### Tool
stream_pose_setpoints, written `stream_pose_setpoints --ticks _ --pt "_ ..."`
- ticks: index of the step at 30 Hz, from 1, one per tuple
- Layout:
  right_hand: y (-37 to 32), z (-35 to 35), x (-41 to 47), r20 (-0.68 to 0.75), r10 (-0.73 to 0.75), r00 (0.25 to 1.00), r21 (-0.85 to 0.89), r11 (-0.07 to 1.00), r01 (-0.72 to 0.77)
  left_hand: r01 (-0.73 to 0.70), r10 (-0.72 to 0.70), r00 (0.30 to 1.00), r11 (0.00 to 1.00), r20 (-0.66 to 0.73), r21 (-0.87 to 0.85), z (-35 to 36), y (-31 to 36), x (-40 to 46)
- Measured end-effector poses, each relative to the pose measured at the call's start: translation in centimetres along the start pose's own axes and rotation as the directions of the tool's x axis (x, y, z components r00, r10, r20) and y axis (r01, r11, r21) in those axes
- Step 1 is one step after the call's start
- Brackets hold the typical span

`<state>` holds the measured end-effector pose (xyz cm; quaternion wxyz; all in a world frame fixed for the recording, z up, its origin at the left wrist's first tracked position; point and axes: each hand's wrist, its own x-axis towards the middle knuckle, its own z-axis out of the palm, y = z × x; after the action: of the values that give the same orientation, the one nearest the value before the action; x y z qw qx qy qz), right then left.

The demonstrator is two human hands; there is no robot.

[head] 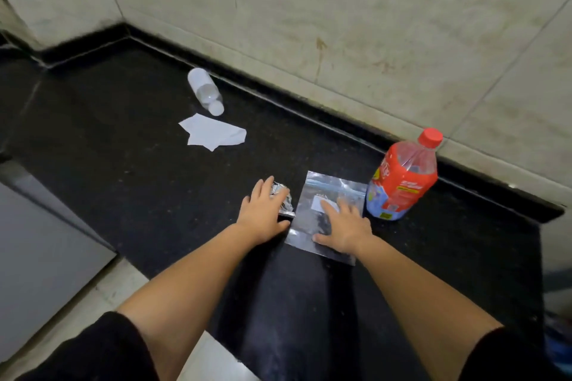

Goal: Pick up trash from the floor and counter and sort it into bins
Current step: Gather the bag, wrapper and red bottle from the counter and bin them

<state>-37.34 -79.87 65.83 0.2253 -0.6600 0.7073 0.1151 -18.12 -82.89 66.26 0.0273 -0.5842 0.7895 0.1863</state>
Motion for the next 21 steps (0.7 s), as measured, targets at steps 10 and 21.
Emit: stream_pose_setpoints --ticks 10,21 --pt "-1.6 1.8 0.4 -0.036 -0.008 0.999 0.004 1.000 0.008 0.028 -0.028 0.998 1.000 0.050 -0.014 1.8 1.5 0.2" --pt "-0.9 -5.8 -5.5 -0.308 -0.175 0.935 0.303 0.913 0.272 0.221 -0.220 0.965 0.975 0.144 0.008 1.9 2.8 -3.6"
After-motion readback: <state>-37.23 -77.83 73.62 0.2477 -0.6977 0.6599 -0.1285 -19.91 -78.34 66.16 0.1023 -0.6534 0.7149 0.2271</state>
